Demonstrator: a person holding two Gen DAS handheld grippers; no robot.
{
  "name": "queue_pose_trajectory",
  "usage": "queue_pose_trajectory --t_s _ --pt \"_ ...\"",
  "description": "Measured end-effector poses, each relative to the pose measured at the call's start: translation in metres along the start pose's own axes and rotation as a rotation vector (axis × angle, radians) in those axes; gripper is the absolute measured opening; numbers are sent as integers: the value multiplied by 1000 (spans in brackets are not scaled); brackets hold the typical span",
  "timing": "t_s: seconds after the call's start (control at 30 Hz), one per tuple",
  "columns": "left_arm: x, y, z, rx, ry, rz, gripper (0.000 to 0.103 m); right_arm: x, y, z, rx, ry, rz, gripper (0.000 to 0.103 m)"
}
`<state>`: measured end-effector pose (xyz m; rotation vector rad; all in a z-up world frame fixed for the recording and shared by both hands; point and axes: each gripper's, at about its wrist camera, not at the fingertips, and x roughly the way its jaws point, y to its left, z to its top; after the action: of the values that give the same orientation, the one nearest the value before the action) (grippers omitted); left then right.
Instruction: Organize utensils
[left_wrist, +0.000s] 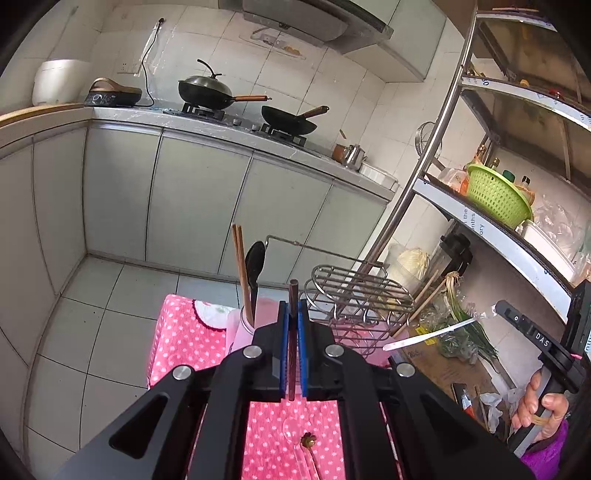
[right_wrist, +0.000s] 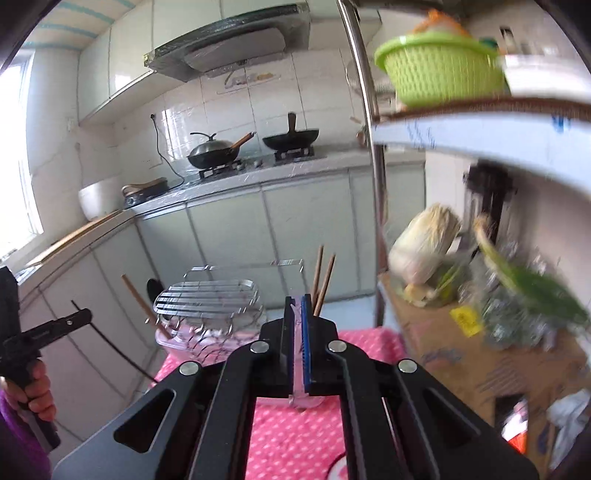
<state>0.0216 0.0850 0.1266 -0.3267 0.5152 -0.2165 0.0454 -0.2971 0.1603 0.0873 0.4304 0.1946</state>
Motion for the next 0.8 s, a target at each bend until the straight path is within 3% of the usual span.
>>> queue_pose_trajectory --t_s 0.2,0.33,0.57,0.67,0.8 --pt "-14 -4 33 9 -74 4 4 21 13 19 -138 5 -92 4" --pt "-13 -3 50 32 -131 55 4 44 17 14 -196 46 -125 4" --pt "35 12 58 36 -68 126 4 76 13 9 -210 139 -103 4" --pt "47 15 59 58 -98 156 5 86 12 9 -221 164 -111 4" --pt "49 20 64 12 -92 118 4 96 6 10 -205 187 -104 4"
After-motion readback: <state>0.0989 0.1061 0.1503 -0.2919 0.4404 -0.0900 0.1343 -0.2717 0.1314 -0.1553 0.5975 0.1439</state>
